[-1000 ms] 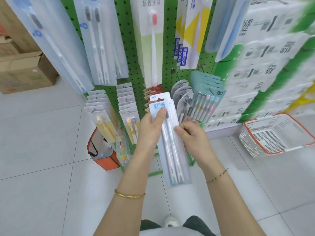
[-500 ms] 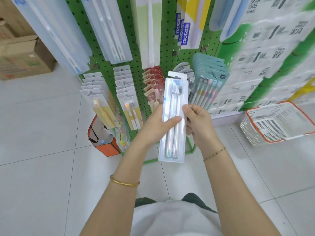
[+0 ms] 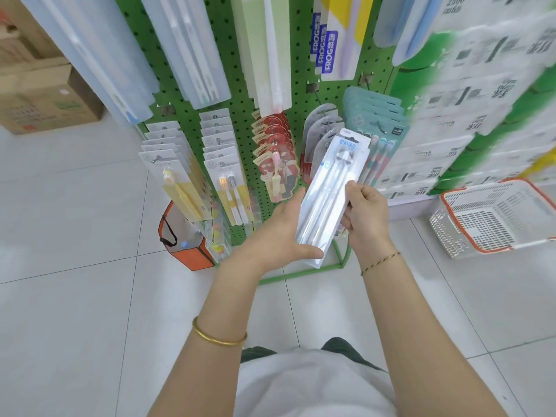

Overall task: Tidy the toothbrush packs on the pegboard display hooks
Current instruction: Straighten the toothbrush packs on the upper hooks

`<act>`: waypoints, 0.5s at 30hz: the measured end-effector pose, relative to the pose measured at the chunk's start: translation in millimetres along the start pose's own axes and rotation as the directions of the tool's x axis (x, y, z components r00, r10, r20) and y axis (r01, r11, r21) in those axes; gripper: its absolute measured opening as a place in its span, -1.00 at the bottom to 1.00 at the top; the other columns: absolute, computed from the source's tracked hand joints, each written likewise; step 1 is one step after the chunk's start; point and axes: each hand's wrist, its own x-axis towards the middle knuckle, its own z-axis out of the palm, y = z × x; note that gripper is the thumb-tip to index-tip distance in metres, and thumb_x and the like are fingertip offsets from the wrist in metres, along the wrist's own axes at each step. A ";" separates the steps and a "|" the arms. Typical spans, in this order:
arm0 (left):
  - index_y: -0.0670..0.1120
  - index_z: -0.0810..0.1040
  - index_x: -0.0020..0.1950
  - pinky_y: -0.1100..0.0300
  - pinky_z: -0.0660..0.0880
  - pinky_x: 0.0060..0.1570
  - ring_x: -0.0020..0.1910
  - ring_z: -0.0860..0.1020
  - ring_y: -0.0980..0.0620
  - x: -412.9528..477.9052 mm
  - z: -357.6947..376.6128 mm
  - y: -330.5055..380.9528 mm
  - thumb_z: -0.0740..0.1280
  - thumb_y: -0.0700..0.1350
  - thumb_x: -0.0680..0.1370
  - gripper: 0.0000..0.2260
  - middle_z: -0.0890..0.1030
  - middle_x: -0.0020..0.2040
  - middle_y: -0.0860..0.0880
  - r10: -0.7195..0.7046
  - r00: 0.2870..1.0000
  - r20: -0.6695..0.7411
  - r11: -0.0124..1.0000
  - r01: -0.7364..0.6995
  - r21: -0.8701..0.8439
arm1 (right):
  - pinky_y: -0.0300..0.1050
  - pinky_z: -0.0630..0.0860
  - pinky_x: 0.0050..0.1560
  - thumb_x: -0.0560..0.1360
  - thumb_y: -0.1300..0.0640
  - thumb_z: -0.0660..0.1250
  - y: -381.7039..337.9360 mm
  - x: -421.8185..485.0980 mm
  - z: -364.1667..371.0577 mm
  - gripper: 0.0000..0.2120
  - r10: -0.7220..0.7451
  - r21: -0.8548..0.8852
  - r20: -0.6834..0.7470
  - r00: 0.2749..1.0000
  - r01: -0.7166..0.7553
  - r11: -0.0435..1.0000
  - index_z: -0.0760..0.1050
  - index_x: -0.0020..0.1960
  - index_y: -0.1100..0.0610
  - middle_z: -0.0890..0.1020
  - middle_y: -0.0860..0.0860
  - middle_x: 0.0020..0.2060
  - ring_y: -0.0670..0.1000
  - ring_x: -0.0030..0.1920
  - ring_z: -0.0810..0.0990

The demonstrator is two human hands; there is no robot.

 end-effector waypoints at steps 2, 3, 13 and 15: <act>0.17 -0.09 0.54 0.14 0.25 0.28 0.42 0.26 0.00 -1.4 0.2 4.1 0.52 -0.03 0.39 -0.05 0.11 0.50 0.02 -0.002 0.999 -0.035 0.996 0.005 0.089 | -0.30 0.16 -0.60 0.60 0.21 0.19 -0.3 -0.5 0.4 -0.64 0.006 0.029 -0.029 1.000 -0.006 1.000 0.20 -0.35 0.10 0.24 -0.06 -0.56 -0.14 -0.61 0.17; 0.18 -0.05 0.52 0.12 0.31 0.23 0.36 0.33 -0.04 -1.5 1.5 5.9 0.52 -0.02 0.39 -0.09 0.13 0.45 0.01 0.013 0.999 -0.042 0.990 -0.007 0.144 | -0.31 0.17 -0.61 0.60 0.21 0.18 -0.7 -0.6 0.4 -0.64 0.010 0.044 -0.040 0.999 -0.008 0.999 0.21 -0.35 0.11 0.25 -0.05 -0.55 -0.15 -0.62 0.18; 0.11 -0.05 0.52 0.03 0.40 0.25 0.32 0.34 -0.09 2.7 7.5 10.8 0.40 -0.09 0.44 -0.19 0.10 0.44 -0.03 0.018 1.000 0.002 0.978 -0.018 0.206 | -0.22 0.19 -0.49 0.63 0.10 0.17 -13.3 -4.0 -2.9 -0.71 0.024 0.066 0.051 0.998 -0.028 0.997 0.35 -0.26 0.13 0.32 0.00 -0.53 -0.09 -0.57 0.23; 0.09 0.01 0.53 0.04 0.33 0.33 0.38 0.30 -0.05 2.4 4.9 14.3 0.33 -0.12 0.50 -0.29 0.16 0.47 -0.04 0.019 0.999 0.035 1.000 -0.019 0.002 | -0.26 0.21 -0.51 0.63 0.03 0.14 -14.9 -4.9 -1.9 -0.68 0.019 0.062 0.039 0.999 -0.021 0.998 0.42 -0.23 0.15 0.41 0.00 -0.48 -0.10 -0.58 0.26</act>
